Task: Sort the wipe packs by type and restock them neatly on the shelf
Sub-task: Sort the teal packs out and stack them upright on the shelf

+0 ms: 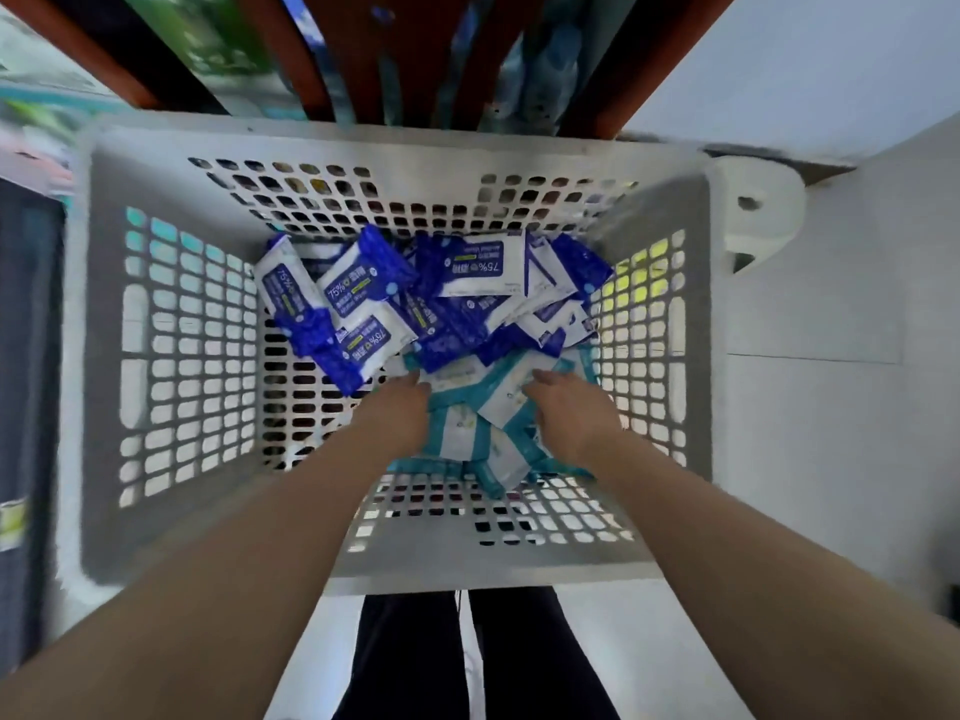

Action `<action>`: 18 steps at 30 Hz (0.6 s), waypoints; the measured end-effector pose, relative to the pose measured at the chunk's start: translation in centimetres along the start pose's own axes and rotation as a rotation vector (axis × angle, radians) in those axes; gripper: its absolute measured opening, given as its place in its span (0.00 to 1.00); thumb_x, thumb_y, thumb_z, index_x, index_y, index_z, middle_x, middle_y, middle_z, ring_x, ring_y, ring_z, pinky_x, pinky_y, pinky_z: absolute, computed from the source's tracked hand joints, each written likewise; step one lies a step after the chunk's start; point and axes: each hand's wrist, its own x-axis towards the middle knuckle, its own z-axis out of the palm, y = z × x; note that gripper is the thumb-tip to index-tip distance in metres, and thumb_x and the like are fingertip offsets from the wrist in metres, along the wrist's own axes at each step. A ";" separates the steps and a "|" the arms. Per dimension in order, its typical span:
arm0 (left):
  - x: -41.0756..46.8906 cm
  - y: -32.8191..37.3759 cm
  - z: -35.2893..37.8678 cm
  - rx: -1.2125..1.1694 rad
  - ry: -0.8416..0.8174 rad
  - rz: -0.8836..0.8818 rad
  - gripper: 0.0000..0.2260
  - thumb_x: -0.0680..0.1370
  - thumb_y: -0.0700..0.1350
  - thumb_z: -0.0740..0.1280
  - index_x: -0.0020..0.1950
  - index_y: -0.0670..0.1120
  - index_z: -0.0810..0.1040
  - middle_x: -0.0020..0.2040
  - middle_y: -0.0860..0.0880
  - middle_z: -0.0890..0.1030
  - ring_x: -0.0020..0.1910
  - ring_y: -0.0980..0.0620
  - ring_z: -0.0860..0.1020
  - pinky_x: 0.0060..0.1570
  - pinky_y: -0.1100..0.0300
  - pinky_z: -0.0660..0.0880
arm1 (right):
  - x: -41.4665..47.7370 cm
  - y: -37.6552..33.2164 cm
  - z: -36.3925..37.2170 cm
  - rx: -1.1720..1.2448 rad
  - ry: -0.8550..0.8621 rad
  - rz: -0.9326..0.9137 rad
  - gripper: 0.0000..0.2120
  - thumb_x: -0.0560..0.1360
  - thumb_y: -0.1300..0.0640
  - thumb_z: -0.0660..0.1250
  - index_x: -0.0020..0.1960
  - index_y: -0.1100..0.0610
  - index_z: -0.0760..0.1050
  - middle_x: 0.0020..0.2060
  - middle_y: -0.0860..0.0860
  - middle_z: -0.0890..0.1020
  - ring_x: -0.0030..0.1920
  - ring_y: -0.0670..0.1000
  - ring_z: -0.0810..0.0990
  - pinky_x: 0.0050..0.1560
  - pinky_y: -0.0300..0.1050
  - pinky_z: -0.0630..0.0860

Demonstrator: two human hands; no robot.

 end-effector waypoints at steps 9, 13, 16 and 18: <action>2.4 1.2 1.8 -0.050 0.123 -0.104 0.23 0.82 0.48 0.56 0.76 0.44 0.57 0.68 0.41 0.70 0.62 0.41 0.72 0.54 0.48 0.71 | 3.6 1.4 0.7 -0.159 -0.084 -0.089 0.40 0.73 0.61 0.68 0.77 0.50 0.50 0.72 0.55 0.60 0.67 0.58 0.65 0.57 0.52 0.72; 3.0 1.7 2.0 -0.106 0.057 -0.158 0.25 0.81 0.56 0.56 0.76 0.49 0.55 0.63 0.42 0.76 0.58 0.41 0.77 0.53 0.49 0.72 | 4.7 1.4 -0.1 -0.154 -0.177 -0.064 0.40 0.75 0.60 0.66 0.77 0.46 0.44 0.65 0.56 0.66 0.59 0.59 0.75 0.46 0.51 0.73; 2.9 2.2 2.3 -0.155 0.075 -0.183 0.28 0.77 0.63 0.59 0.72 0.50 0.61 0.56 0.43 0.79 0.54 0.43 0.78 0.49 0.51 0.75 | 5.4 1.2 -0.4 -0.199 -0.132 -0.058 0.34 0.75 0.61 0.64 0.76 0.48 0.52 0.60 0.55 0.73 0.56 0.58 0.77 0.42 0.49 0.72; 3.0 2.1 1.9 -0.133 0.137 -0.188 0.31 0.73 0.67 0.63 0.69 0.50 0.68 0.61 0.43 0.74 0.58 0.43 0.74 0.52 0.49 0.75 | 5.5 0.9 -0.8 -0.239 -0.056 -0.069 0.31 0.74 0.60 0.67 0.73 0.51 0.58 0.56 0.55 0.76 0.55 0.57 0.77 0.40 0.48 0.69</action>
